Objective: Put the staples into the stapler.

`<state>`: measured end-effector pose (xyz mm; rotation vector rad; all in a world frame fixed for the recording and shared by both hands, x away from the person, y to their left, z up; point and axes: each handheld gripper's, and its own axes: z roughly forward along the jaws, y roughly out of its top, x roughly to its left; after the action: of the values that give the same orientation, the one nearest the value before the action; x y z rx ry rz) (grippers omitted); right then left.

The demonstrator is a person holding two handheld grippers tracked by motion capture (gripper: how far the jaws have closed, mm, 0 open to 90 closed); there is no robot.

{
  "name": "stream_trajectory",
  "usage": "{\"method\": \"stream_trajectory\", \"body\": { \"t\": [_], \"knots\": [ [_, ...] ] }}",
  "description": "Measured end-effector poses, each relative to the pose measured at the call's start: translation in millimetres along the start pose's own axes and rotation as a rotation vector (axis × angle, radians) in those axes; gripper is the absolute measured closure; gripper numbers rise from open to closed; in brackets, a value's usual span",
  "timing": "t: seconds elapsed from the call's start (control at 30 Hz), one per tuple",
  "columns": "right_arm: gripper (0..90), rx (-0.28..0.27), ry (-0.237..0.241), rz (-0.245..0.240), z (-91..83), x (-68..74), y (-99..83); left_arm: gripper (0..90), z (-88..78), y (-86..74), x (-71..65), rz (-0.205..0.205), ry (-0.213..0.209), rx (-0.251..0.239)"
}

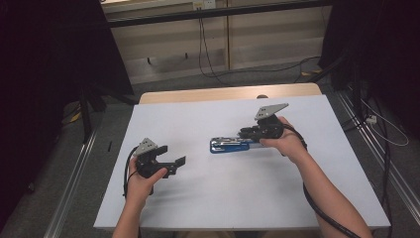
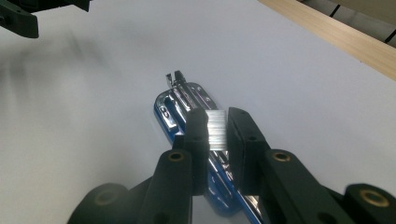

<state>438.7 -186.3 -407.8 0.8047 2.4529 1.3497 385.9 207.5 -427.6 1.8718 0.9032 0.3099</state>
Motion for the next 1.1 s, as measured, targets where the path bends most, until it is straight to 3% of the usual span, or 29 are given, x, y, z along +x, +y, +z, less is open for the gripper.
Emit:
{"method": "stream_trajectory", "body": {
  "t": [0.33,1.1],
  "knots": [
    [79.1,0.0,0.022,-0.009,10.5,-2.3,5.0,9.5,-2.3,-1.3,1.2,-0.006,0.005,0.001],
    [79.1,0.036,0.093,-0.085,33.6,-3.1,15.6,9.5,-3.7,-5.1,2.0,-0.012,0.017,0.012]
  ]
}}
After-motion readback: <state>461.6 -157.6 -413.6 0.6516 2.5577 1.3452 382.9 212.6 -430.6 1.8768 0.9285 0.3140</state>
